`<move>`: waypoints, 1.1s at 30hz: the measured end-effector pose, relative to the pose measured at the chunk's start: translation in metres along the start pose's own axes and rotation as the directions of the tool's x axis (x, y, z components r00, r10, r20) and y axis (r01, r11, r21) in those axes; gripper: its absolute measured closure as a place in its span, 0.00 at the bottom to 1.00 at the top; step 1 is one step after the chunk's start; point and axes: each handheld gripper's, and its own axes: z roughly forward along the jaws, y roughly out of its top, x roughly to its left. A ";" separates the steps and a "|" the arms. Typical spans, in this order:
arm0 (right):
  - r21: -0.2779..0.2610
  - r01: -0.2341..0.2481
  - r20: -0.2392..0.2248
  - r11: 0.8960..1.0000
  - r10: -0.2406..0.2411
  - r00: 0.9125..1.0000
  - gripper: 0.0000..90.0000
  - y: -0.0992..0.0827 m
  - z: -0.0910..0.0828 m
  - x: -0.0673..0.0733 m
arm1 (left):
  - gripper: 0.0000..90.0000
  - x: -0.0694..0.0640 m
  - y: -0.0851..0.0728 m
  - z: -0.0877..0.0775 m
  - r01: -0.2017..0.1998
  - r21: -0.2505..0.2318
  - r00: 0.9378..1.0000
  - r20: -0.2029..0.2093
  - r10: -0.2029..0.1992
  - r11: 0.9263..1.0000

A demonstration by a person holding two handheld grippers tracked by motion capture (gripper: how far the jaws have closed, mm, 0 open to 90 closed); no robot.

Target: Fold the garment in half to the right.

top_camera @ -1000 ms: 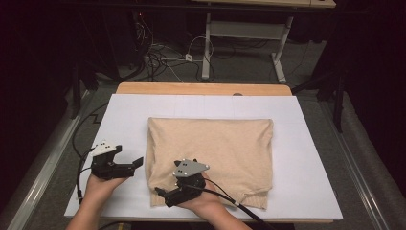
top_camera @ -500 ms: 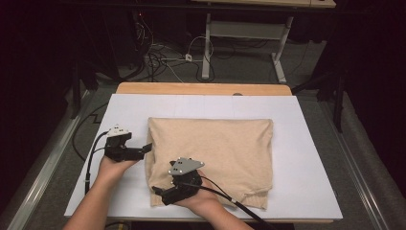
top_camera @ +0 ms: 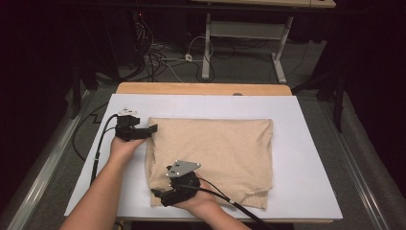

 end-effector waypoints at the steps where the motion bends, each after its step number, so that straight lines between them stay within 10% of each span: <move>1: 0.004 0.001 -0.003 1.000 -0.001 1.000 0.17 -0.001 0.001 0.001 | 0.17 0.002 0.001 0.002 0.006 -0.002 1.000 -0.008 -0.006 1.000; 10: 0.038 0.015 -0.010 0.999 -0.014 1.000 0.20 -0.003 0.008 0.005 | 0.26 0.015 0.003 0.034 0.010 0.151 0.999 -0.032 -0.005 0.988; 24: 0.186 0.111 -0.028 0.976 -0.107 0.994 0.23 -0.005 0.026 0.024 | 0.81 0.001 -0.004 0.033 -0.080 0.131 0.997 0.019 0.079 0.988; 28: 0.221 0.183 0.000 0.958 -0.188 0.982 0.25 -0.006 0.030 0.034 | 0.83 -0.002 -0.006 0.032 -0.079 0.122 0.997 0.002 0.080 0.989; 33: 0.209 0.159 0.022 0.965 -0.167 0.986 0.44 -0.007 0.028 0.031 | 0.85 -0.002 -0.006 0.031 -0.074 0.118 0.997 0.003 0.074 0.990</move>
